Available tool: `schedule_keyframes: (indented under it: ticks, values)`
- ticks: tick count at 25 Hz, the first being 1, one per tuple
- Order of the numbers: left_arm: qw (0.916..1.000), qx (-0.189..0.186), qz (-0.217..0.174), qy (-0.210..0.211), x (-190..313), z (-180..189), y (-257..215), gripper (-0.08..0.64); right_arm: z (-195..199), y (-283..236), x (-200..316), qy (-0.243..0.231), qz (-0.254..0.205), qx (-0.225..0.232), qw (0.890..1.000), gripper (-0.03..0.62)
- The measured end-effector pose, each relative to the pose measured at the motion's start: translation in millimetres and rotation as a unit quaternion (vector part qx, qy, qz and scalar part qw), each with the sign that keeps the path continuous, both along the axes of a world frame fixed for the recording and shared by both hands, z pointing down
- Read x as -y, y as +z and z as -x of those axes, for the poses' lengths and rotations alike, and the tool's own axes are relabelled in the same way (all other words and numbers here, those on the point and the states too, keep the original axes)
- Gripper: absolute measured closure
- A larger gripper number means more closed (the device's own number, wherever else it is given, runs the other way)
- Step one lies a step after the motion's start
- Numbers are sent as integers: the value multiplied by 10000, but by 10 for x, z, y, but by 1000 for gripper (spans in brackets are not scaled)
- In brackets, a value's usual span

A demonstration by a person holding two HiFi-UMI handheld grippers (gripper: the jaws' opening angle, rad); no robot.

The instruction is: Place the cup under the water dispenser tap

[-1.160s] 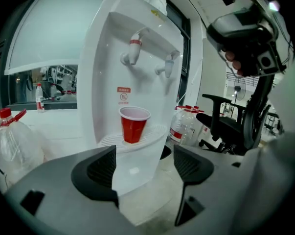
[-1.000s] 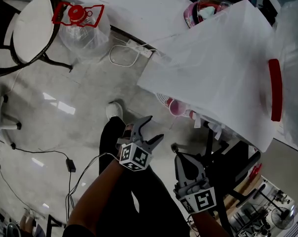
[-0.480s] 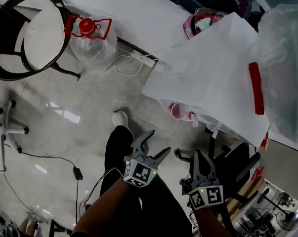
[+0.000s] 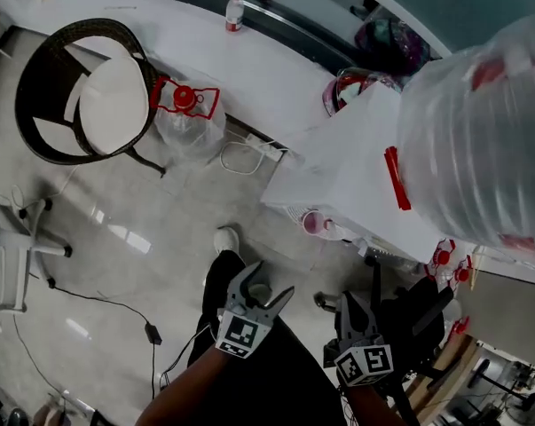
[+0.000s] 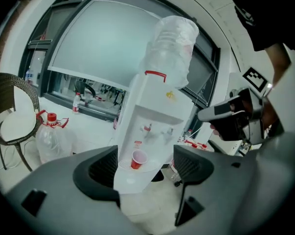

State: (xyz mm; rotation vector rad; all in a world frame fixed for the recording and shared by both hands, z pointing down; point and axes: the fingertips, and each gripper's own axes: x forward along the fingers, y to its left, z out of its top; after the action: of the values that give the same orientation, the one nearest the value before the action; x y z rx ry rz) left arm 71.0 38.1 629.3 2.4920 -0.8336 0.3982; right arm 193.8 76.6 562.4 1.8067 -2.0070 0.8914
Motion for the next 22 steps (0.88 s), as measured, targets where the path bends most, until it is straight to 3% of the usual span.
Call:
schedule_keyframes:
  ticks: [6,13,18,22]
  values:
    - [9996,-103,-107,-256,18,223,-817,218,-31,-588,-154,-68,-62,-61,9999,593]
    - [9969,-470,-228,-595,-34,412,-1779,218,-314,-1193,-196,109,-304,-188,9993,593]
    - [9952,-840,-345,-372,-255,392,-2466,219,-392,-1707,-199,185,-649,26,9977,594]
    - [9938,-863,-632,-289,-397,328,-2964,219,-480,-2134,-217,245,-1075,131,9938,594]
